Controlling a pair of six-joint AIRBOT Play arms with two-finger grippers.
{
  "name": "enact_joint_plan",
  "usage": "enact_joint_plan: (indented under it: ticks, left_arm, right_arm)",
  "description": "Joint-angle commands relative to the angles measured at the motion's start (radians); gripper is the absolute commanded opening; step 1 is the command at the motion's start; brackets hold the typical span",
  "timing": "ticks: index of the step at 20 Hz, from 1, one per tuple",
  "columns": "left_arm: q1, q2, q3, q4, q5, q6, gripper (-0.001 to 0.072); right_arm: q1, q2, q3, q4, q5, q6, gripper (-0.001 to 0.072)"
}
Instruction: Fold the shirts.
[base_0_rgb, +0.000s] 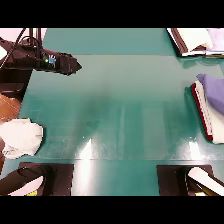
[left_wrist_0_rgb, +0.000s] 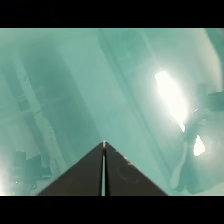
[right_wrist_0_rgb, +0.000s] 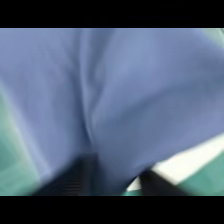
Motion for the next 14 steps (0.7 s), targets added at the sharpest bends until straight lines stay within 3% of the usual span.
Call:
enact_joint_plan:
  ticks: [1, 5, 10, 12, 13, 14]
  left_arm:
    - [0.0, 0.0, 0.0, 0.0, -0.003, 0.0, 0.0023]
    - [0.0, 0.0, 0.0, 0.0, -0.006, 0.0, 0.0023]
    - [0.0, 0.001, 0.0, 0.0, 0.022, -0.001, 0.0023]
    - [0.0, 0.001, 0.0, 0.0, 0.032, 0.0, 0.0023]
    - [0.0, 0.001, 0.0, 0.0, 0.037, 0.0, 0.0023]
    - [0.0, 0.001, 0.0, 0.0, 0.049, -0.001, 0.0023]
  right_arm:
    - [0.0, 0.0, -0.015, -0.043, 0.034, 0.013, 0.0642]
    - [0.008, -0.023, 0.114, 0.013, 0.055, 0.05, 0.0641]
    - [0.174, -0.019, 0.244, 0.392, 0.041, 0.05, 0.0625]
    - [0.299, -0.019, 0.273, 0.467, 0.034, 0.05, 0.0623]
    - [0.371, -0.019, 0.285, 0.472, 0.029, 0.05, 0.0609]
    - [0.44, -0.02, 0.295, 0.471, 0.021, 0.05, 0.0515]
